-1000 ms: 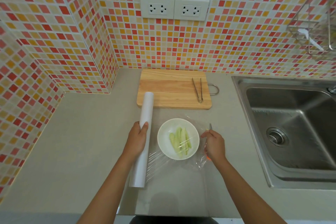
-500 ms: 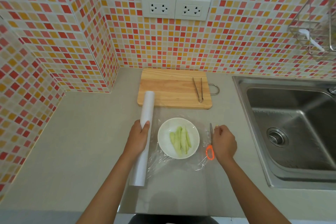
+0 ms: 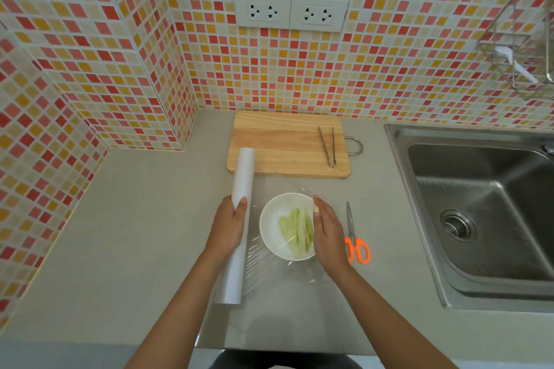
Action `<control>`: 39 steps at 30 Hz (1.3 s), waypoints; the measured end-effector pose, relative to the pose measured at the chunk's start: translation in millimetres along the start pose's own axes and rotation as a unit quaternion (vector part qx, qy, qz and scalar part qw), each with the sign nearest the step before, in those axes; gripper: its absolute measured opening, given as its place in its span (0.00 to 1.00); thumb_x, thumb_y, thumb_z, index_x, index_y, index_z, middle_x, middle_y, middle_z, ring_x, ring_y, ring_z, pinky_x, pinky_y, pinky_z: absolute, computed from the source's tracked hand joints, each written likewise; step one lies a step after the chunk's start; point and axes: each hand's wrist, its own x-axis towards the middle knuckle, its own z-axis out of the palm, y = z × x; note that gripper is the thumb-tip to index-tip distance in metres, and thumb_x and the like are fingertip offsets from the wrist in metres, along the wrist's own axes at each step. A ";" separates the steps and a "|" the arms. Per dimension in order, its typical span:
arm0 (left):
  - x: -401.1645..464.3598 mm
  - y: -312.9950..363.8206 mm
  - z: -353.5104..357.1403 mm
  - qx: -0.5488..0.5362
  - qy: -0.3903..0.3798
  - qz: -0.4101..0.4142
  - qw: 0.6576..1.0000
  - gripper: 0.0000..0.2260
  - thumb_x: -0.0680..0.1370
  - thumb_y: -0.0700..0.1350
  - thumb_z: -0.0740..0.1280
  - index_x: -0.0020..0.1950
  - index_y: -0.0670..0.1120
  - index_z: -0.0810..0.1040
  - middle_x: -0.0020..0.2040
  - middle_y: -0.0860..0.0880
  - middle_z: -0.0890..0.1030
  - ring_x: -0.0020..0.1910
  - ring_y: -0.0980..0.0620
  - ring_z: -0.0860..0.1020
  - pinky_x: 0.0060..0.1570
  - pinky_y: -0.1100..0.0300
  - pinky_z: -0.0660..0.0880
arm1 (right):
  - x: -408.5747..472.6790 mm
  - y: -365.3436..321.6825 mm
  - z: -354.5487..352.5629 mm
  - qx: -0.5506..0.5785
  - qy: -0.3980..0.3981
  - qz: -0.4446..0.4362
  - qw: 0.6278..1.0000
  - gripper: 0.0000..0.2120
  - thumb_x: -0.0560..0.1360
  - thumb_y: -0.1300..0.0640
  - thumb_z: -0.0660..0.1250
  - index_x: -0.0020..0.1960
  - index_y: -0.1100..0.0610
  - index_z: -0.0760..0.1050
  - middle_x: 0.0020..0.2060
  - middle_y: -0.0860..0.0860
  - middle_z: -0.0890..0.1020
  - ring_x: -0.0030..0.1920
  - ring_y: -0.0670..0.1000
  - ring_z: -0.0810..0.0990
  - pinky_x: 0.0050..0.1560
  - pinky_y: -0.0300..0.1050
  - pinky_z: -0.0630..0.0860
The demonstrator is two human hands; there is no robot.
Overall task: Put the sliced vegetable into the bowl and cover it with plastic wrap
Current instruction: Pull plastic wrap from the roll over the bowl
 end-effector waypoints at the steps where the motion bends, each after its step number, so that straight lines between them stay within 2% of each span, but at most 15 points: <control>1: -0.3 -0.3 0.8 -0.001 0.001 0.003 1.000 0.13 0.82 0.52 0.56 0.51 0.43 0.71 0.42 0.51 0.74 0.39 0.56 0.73 0.35 0.62 0.66 | -0.4 0.0 0.8 0.007 0.003 0.002 1.000 0.18 0.82 0.62 0.53 0.71 0.60 0.68 0.69 0.52 0.72 0.70 0.49 0.68 0.73 0.46 0.63; 7: -1.2 -1.1 2.3 -0.007 0.006 0.013 1.000 0.13 0.82 0.52 0.56 0.49 0.43 0.71 0.40 0.51 0.73 0.37 0.57 0.72 0.35 0.61 0.66 | 1.1 -5.7 -0.7 0.111 0.009 0.062 0.992 0.18 0.83 0.61 0.53 0.71 0.60 0.69 0.69 0.52 0.73 0.70 0.49 0.68 0.73 0.46 0.63; 9: -0.3 -0.7 3.0 -0.004 0.005 0.014 1.000 0.13 0.82 0.52 0.56 0.50 0.43 0.71 0.40 0.52 0.73 0.38 0.57 0.73 0.35 0.62 0.66 | 4.2 -6.4 -3.1 0.186 0.020 0.103 0.977 0.17 0.83 0.60 0.54 0.69 0.61 0.71 0.67 0.52 0.75 0.67 0.47 0.72 0.68 0.39 0.69; 11: 0.3 -1.1 3.0 -0.002 0.004 0.013 1.000 0.13 0.82 0.52 0.56 0.51 0.43 0.71 0.40 0.52 0.73 0.37 0.57 0.73 0.35 0.61 0.66 | 10.3 -6.4 -6.4 0.278 0.044 0.160 0.946 0.15 0.81 0.58 0.58 0.64 0.61 0.76 0.62 0.54 0.79 0.58 0.45 0.79 0.55 0.33 0.76; 12: 0.5 -1.6 2.8 -0.003 0.004 0.011 1.000 0.13 0.82 0.52 0.56 0.50 0.43 0.71 0.40 0.52 0.73 0.37 0.57 0.73 0.34 0.61 0.65 | 13.9 -5.3 -8.8 0.334 0.051 0.187 0.923 0.14 0.81 0.58 0.59 0.61 0.61 0.78 0.60 0.55 0.80 0.55 0.46 0.80 0.55 0.36 0.76; 15: 0.1 -2.6 2.4 -0.005 0.006 0.012 1.000 0.13 0.82 0.52 0.56 0.49 0.43 0.71 0.39 0.52 0.73 0.37 0.57 0.72 0.34 0.61 0.65 | 23.1 0.6 -19.6 0.461 0.071 0.236 0.853 0.19 0.82 0.54 0.54 0.65 0.64 0.72 0.65 0.59 0.75 0.65 0.54 0.74 0.69 0.48 0.68; 18: 0.2 -2.8 2.4 -0.006 0.005 0.013 1.000 0.13 0.82 0.52 0.56 0.48 0.43 0.70 0.39 0.51 0.72 0.36 0.56 0.72 0.34 0.61 0.65 | 32.1 8.2 -27.4 0.477 0.126 0.246 0.834 0.21 0.83 0.53 0.52 0.65 0.69 0.70 0.63 0.67 0.75 0.61 0.60 0.77 0.66 0.51 0.71; 22: 0.8 -3.1 2.2 -0.007 0.004 0.006 1.000 0.13 0.82 0.53 0.56 0.51 0.43 0.71 0.42 0.50 0.74 0.38 0.55 0.74 0.36 0.60 0.67 | 41.3 6.1 -36.8 0.454 0.234 0.232 0.828 0.22 0.83 0.54 0.52 0.62 0.72 0.71 0.60 0.71 0.75 0.57 0.64 0.78 0.54 0.47 0.77; 25: 1.4 -1.9 2.9 -0.004 0.007 0.014 1.000 0.13 0.82 0.52 0.56 0.51 0.43 0.71 0.41 0.50 0.74 0.38 0.54 0.73 0.35 0.59 0.67 | 35.3 -4.6 -32.4 0.377 0.244 0.164 0.879 0.18 0.82 0.58 0.53 0.61 0.69 0.74 0.58 0.67 0.78 0.58 0.62 0.79 0.57 0.48 0.76; 27: 1.7 -1.7 2.8 -0.003 0.008 0.017 1.000 0.13 0.82 0.52 0.56 0.51 0.43 0.71 0.41 0.50 0.74 0.38 0.54 0.73 0.35 0.60 0.67 | 20.0 -14.5 -17.9 0.290 0.167 0.105 0.936 0.17 0.83 0.56 0.53 0.64 0.63 0.75 0.61 0.57 0.79 0.64 0.53 0.77 0.66 0.45 0.71; 29: 1.0 -2.7 2.2 -0.001 0.010 0.017 1.000 0.14 0.82 0.52 0.56 0.51 0.42 0.71 0.41 0.50 0.74 0.38 0.55 0.73 0.36 0.61 0.67 | 6.9 -18.7 -3.5 0.147 0.066 0.028 0.987 0.19 0.82 0.52 0.53 0.70 0.57 0.70 0.68 0.49 0.73 0.71 0.46 0.68 0.72 0.39 0.61; 30: 0.5 -2.9 2.2 -0.001 0.011 0.018 1.000 0.13 0.82 0.52 0.56 0.51 0.42 0.71 0.42 0.50 0.74 0.38 0.56 0.73 0.36 0.61 0.68 | 3.7 -18.5 1.7 0.039 0.016 -0.029 0.999 0.23 0.80 0.49 0.53 0.73 0.56 0.65 0.72 0.48 0.68 0.74 0.45 0.62 0.75 0.40 0.55; 32: 0.0 -2.3 1.8 -0.001 0.013 0.021 1.000 0.13 0.82 0.52 0.56 0.52 0.43 0.71 0.42 0.50 0.74 0.39 0.57 0.74 0.36 0.62 0.67 | 3.7 -14.8 9.0 -0.186 -0.063 -0.128 0.972 0.34 0.76 0.39 0.51 0.78 0.55 0.52 0.77 0.46 0.54 0.77 0.45 0.48 0.77 0.47 0.42; 34: 0.6 -1.5 1.8 0.001 0.016 0.025 1.000 0.13 0.82 0.52 0.56 0.51 0.43 0.72 0.42 0.51 0.75 0.39 0.57 0.74 0.36 0.63 0.67 | 4.4 -12.5 12.9 -0.309 -0.093 -0.161 0.933 0.42 0.73 0.31 0.46 0.79 0.53 0.43 0.78 0.46 0.46 0.78 0.46 0.41 0.76 0.51 0.36; 39: 2.7 -3.4 2.2 -0.007 0.015 0.018 1.000 0.12 0.82 0.52 0.56 0.50 0.44 0.72 0.41 0.51 0.75 0.38 0.58 0.74 0.35 0.63 0.67 | 8.8 -9.4 18.8 -0.364 -0.091 -0.110 0.921 0.42 0.75 0.32 0.44 0.78 0.57 0.42 0.79 0.51 0.49 0.78 0.48 0.44 0.76 0.45 0.38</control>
